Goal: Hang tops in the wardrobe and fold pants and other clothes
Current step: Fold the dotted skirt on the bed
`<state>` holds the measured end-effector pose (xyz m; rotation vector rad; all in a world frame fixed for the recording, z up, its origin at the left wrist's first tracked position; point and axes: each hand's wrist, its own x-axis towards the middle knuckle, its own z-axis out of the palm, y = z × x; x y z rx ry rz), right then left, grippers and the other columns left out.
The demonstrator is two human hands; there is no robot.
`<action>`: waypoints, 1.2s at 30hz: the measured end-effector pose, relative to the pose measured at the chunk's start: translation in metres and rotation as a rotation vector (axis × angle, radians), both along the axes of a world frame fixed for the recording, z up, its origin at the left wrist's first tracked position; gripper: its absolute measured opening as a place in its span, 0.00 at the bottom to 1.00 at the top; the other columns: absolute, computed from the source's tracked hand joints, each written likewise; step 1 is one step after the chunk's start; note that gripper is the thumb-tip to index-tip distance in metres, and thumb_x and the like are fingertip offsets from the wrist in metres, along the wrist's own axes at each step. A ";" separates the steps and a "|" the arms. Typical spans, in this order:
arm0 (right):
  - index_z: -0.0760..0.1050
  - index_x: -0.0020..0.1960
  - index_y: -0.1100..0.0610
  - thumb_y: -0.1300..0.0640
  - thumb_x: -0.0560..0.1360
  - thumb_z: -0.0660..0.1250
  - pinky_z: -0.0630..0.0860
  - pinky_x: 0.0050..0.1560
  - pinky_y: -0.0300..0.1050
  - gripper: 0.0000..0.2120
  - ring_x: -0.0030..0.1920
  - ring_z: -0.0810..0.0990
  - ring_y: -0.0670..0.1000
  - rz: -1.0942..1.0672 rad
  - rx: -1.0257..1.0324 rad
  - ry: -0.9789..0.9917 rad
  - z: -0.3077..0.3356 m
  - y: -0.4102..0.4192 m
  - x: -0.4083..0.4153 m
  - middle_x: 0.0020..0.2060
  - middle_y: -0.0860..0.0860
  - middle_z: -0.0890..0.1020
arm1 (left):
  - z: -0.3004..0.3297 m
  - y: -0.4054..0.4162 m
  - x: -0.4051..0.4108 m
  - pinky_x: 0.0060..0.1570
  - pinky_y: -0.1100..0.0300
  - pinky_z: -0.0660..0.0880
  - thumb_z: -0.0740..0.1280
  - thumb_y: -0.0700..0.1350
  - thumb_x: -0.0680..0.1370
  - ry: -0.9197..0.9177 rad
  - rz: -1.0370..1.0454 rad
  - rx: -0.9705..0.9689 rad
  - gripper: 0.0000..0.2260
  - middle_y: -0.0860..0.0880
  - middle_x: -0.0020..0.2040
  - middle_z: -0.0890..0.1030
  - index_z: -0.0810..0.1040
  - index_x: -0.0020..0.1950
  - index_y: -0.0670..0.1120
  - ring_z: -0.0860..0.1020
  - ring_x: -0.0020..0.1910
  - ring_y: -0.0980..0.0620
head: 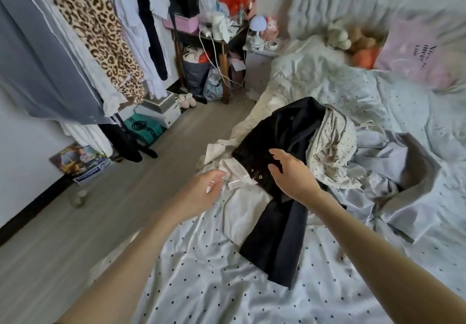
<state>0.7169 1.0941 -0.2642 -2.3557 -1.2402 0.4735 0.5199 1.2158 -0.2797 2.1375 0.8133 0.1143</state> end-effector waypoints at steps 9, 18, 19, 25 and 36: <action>0.54 0.75 0.55 0.51 0.78 0.61 0.65 0.66 0.58 0.29 0.71 0.60 0.58 -0.545 -0.197 -0.134 -0.058 0.014 0.140 0.73 0.52 0.59 | -0.048 0.040 0.136 0.62 0.61 0.69 0.57 0.48 0.82 0.060 -0.178 -0.118 0.15 0.53 0.65 0.74 0.69 0.69 0.52 0.71 0.65 0.57; 0.71 0.49 0.61 0.67 0.72 0.56 0.74 0.47 0.52 0.08 0.40 0.73 0.58 -0.896 -0.123 -0.111 -0.094 0.019 0.199 0.41 0.58 0.78 | -0.072 0.056 0.204 0.56 0.67 0.66 0.57 0.47 0.81 0.072 -0.319 -0.100 0.16 0.54 0.63 0.75 0.69 0.69 0.52 0.71 0.60 0.60; 0.71 0.47 0.60 0.66 0.72 0.56 0.73 0.43 0.50 0.07 0.39 0.73 0.57 -0.894 -0.071 -0.088 -0.094 0.015 0.197 0.41 0.58 0.78 | -0.073 0.056 0.204 0.56 0.67 0.66 0.57 0.47 0.81 0.070 -0.323 -0.105 0.16 0.54 0.63 0.75 0.69 0.69 0.51 0.71 0.59 0.61; 0.75 0.49 0.61 0.63 0.76 0.58 0.68 0.40 0.47 0.07 0.45 0.74 0.56 -0.787 0.212 -0.067 -0.064 -0.030 0.160 0.48 0.52 0.76 | -0.052 0.030 0.223 0.63 0.64 0.66 0.58 0.45 0.81 0.006 -0.395 -0.070 0.18 0.52 0.68 0.71 0.65 0.72 0.50 0.69 0.66 0.56; 0.77 0.47 0.58 0.64 0.78 0.61 0.68 0.37 0.32 0.07 0.35 0.73 0.39 -0.548 0.392 0.312 0.026 -0.158 0.081 0.36 0.47 0.78 | -0.002 -0.079 0.255 0.72 0.54 0.46 0.64 0.35 0.77 -0.162 -0.814 0.450 0.40 0.54 0.77 0.38 0.43 0.75 0.62 0.38 0.76 0.50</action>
